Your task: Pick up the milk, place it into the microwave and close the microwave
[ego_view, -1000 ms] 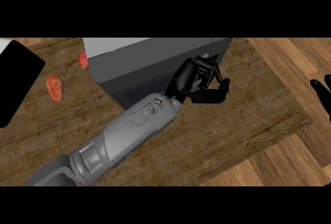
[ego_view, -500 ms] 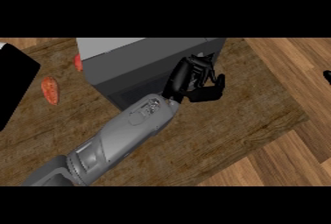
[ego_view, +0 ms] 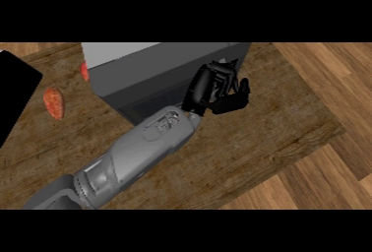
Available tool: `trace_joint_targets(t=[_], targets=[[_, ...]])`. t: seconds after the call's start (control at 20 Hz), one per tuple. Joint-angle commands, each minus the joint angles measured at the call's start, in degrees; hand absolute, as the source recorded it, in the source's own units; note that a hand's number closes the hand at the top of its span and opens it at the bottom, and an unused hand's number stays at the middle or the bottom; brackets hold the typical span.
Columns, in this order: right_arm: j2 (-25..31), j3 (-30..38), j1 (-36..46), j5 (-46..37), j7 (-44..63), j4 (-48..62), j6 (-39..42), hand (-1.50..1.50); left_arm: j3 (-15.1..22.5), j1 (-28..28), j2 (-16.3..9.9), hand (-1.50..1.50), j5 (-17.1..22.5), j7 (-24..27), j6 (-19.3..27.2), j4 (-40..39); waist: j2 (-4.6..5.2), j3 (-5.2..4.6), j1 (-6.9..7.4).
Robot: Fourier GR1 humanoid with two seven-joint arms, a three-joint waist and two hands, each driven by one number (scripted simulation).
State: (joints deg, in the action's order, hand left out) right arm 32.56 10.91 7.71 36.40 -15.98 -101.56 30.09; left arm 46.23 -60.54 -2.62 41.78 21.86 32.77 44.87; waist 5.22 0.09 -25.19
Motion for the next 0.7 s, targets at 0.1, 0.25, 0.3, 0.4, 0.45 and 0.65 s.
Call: trace_joint_targets(t=[0.1, 0.25, 0.3, 0.4, 0.45, 0.65], targets=[[1.43, 0.84, 1.69, 1.99, 1.26, 0.56, 0.22, -1.50, 0.73, -4.50, 2.49, 1.50, 0.27, -0.36, -0.64, -2.79, 0.87, 0.11, -1.13], [1.62, 1.22, 1.73, 2.84, 1.44, 1.24, 0.41, -1.50, 0.68, -4.54, 2.48, 1.50, 0.68, 0.02, 0.21, -2.66, 0.94, 0.21, -1.42], [1.59, 0.89, 2.34, 3.10, 1.74, 1.00, 0.25, -1.50, 0.30, -4.78, 2.48, 1.50, 1.36, -0.60, 0.20, -2.47, 1.02, 0.13, -1.21], [2.24, 1.41, 2.11, 3.55, 2.04, 1.29, 0.56, -1.50, 0.86, -3.95, 2.48, 1.50, 1.36, -0.04, 0.56, -2.68, 1.09, 0.16, -1.84], [2.53, 1.33, 2.16, 3.84, 2.30, 1.37, 0.90, -1.50, 0.44, -4.95, 2.47, 1.50, 1.45, -0.25, 0.98, -2.52, 0.81, 0.20, -1.76], [3.06, 1.68, 2.83, 5.62, 2.95, 1.62, 1.17, -1.50, 0.81, -4.38, 2.46, 1.50, 1.98, 0.22, 1.23, -2.34, 0.87, 0.13, -1.79]])
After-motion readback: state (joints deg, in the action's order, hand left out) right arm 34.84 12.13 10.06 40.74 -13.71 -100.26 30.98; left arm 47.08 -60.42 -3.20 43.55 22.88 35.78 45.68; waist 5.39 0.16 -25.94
